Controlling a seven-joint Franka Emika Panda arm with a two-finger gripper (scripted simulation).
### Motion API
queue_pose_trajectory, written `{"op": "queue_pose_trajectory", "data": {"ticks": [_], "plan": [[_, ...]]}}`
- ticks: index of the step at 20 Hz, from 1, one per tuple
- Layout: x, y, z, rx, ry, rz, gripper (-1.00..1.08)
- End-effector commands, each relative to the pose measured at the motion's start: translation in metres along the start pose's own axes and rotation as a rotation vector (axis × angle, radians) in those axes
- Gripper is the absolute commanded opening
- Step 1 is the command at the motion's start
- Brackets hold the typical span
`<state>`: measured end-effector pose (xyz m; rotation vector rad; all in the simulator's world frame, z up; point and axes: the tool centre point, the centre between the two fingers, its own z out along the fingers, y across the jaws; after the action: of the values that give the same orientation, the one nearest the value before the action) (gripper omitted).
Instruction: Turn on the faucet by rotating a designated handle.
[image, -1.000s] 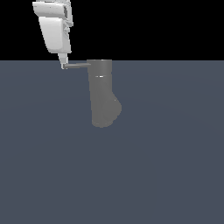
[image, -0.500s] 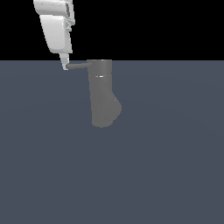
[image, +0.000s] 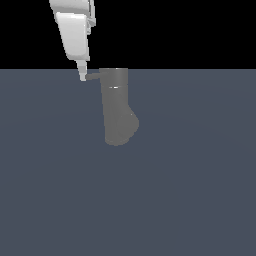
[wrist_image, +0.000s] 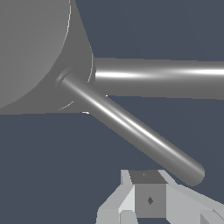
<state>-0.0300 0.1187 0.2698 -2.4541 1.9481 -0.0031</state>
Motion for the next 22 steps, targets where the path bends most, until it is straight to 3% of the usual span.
{"op": "queue_pose_trajectory", "data": {"ticks": [1,8,9,10,22], "plan": [[0.024,0.011,0.000,-0.006,0.004,0.028,-1.00],[0.047,0.032,-0.001,-0.007,0.004,0.031,-1.00],[0.047,0.032,-0.001,-0.007,0.004,0.031,-1.00],[0.030,0.026,0.000,-0.003,0.004,0.006,-1.00],[0.105,0.028,-0.001,-0.006,0.004,0.022,-1.00]]}}
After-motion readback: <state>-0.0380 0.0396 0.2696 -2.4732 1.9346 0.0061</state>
